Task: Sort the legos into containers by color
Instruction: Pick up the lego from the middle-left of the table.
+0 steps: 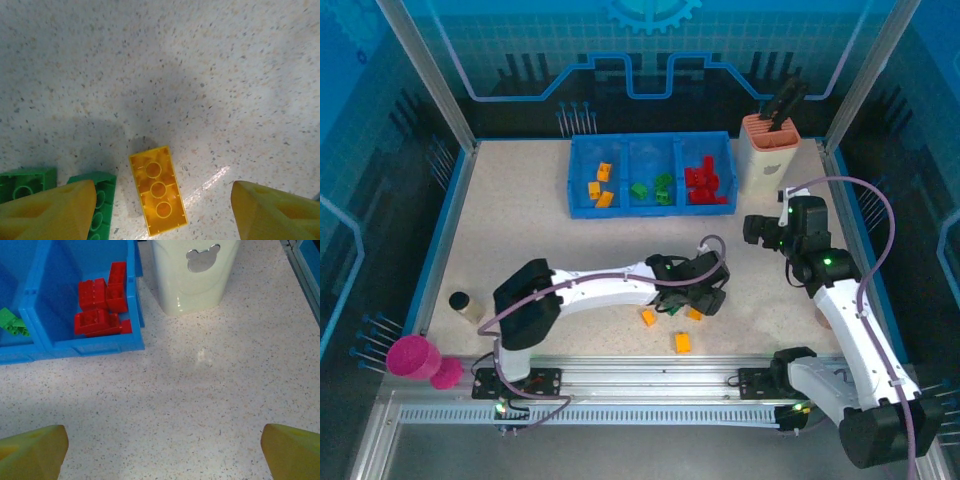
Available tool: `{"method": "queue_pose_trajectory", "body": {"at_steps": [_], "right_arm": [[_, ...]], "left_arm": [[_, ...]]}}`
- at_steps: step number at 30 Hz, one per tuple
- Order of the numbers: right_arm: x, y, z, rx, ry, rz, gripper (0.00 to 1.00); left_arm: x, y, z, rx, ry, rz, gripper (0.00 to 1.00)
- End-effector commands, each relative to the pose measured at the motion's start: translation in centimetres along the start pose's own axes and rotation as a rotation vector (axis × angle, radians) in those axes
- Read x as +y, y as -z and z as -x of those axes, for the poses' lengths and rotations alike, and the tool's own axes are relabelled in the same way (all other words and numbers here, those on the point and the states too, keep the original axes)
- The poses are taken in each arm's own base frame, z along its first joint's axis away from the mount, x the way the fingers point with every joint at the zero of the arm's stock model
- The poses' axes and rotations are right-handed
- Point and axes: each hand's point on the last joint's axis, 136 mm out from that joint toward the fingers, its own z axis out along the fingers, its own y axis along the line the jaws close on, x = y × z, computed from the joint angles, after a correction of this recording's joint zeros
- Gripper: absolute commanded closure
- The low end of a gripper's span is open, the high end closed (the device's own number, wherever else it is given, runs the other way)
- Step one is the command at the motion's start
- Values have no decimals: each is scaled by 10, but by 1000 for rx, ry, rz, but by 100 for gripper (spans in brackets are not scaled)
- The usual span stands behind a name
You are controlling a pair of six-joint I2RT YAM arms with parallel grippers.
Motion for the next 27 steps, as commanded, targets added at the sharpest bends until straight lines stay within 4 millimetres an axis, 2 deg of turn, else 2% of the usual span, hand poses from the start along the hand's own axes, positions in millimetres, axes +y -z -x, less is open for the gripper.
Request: {"method": "queue_pose_trajectory", "body": {"at_steps": [1,5,10,22,27], "right_arm": [[-1,1,2,20,-15,3,0],[0,-3,-2,40,-11,11,0],[2,-7,-2,48,-4,20,0],[6,-17,-4,74,-2,38,0],[5,-20,-4,82,-9,43,0]], "left_arm": [[3,-10,-9,52,26,78,27],[5,-26,-23,116,38,108,27],[7,-38,-32,159,40,139,27],[0,-56,-44,234,30,120,27],[-3,-60,-56,291,25,112,31]]}}
